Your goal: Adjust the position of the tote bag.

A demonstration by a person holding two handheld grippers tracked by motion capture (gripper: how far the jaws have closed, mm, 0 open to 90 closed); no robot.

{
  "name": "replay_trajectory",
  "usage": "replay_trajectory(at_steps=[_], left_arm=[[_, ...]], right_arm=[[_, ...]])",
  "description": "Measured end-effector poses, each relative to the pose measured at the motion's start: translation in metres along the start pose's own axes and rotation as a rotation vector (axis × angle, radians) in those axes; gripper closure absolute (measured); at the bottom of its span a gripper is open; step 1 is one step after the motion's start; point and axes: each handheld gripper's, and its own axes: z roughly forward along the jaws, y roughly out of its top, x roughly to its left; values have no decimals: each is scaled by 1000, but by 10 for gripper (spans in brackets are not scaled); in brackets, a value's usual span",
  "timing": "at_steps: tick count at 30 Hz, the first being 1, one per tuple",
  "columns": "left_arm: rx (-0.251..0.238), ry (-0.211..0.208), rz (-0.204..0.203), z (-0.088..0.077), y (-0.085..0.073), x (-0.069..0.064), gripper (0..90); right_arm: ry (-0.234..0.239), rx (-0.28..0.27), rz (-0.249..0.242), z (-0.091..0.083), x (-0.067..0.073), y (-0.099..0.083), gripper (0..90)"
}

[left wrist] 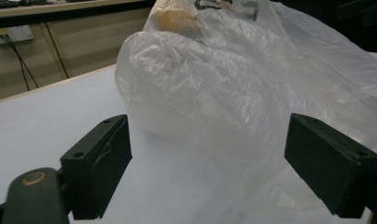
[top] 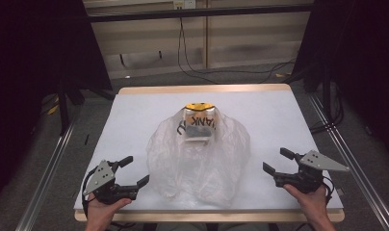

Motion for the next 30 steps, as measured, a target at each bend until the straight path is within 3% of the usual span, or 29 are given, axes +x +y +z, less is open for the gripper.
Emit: replay_trajectory(at_steps=[7, 14, 17, 18, 21, 24, 30], left_arm=[[-11, -6, -6, -1, 1, -1, 233], [-3, -35, -14, -5, 4, -6, 363], [7, -27, -12, -6, 5, -7, 397], [28, -55, -38, -6, 7, -7, 425], [50, -75, -57, -7, 8, -8, 460], [58, -97, -37, -7, 12, -13, 518], [52, -136, -56, -6, 15, -20, 562]], right_arm=[[22, 34, 22, 1, 0, 1, 169], [72, 41, 19, 1, 6, 3, 280], [97, 45, 13, 2, 9, 3, 317], [118, 50, 13, 3, 12, 4, 347], [141, 52, 11, 4, 14, 4, 387], [170, 64, 1, 6, 20, 7, 450], [204, 80, -11, 7, 30, 9, 522]])
